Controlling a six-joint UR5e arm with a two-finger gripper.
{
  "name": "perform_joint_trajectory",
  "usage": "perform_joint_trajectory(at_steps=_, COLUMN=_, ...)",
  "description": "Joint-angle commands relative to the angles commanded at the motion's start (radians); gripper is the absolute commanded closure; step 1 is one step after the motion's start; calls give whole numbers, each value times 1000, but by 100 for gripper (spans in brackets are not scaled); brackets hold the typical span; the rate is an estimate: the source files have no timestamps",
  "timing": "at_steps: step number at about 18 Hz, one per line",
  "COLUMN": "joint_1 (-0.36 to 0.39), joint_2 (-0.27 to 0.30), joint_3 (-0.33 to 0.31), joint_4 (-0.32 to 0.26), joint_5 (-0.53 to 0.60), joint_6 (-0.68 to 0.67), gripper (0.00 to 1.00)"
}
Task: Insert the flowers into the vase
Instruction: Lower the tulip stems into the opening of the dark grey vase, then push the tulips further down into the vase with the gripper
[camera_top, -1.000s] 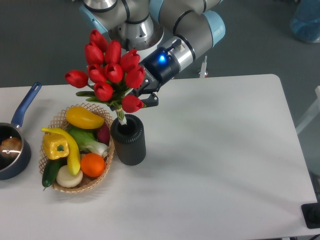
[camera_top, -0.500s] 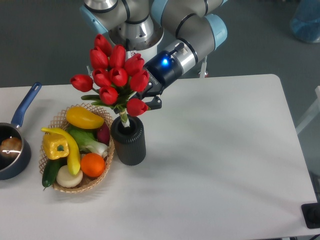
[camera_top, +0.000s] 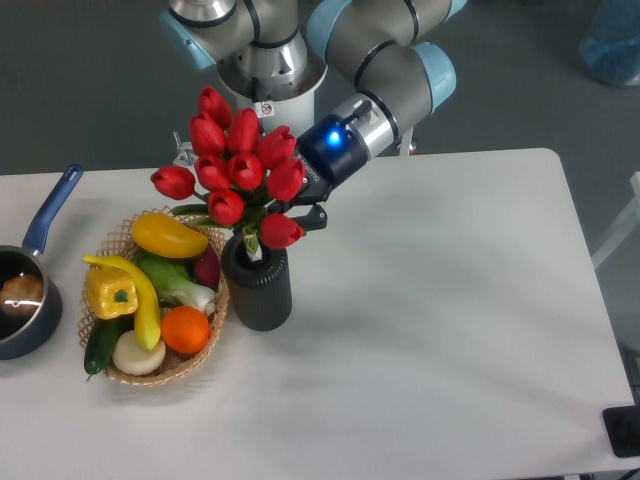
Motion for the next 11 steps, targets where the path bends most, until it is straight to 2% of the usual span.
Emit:
perform_joint_trajectory(at_steps=6, joint_1=14, joint_2=-18, joint_3=-21, joint_4=0, joint_5=0, joint_6=14, gripper=100)
perform_joint_trajectory(at_steps=11, joint_1=15, joint_2=-23, joint_3=-66, joint_4=0, joint_5=3, joint_6=97, gripper=100)
